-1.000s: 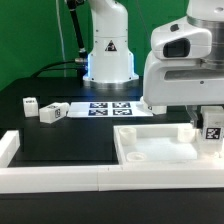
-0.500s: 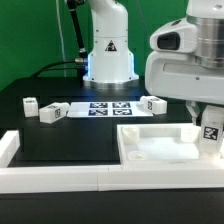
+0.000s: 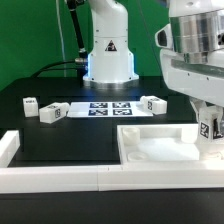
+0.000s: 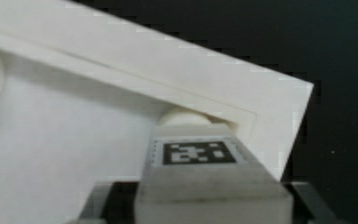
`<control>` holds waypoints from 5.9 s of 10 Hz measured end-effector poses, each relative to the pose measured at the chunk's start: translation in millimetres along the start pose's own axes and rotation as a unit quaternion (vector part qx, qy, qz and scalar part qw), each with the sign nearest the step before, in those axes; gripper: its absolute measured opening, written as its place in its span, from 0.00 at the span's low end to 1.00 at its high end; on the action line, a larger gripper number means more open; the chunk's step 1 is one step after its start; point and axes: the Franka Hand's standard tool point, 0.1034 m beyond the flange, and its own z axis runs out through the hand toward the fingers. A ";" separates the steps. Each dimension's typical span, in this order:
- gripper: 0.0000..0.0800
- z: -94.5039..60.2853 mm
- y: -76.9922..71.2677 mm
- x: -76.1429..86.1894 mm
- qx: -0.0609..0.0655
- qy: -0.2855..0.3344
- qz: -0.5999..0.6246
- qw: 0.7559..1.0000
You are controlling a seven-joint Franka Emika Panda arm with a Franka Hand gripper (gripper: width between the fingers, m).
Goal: Assemble square table
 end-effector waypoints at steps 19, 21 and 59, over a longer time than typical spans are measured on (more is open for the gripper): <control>0.37 -3.4 -7.1 -4.7 -0.042 0.045 -0.555 0.830; 0.37 -3.5 -6.8 -2.5 -0.039 0.049 -0.497 0.866; 0.37 1.8 2.1 8.5 0.057 -0.002 0.030 0.998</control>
Offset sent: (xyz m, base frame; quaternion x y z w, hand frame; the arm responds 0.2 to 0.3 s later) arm 0.0000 0.0000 0.0000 0.0000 0.0000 -0.0650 0.9979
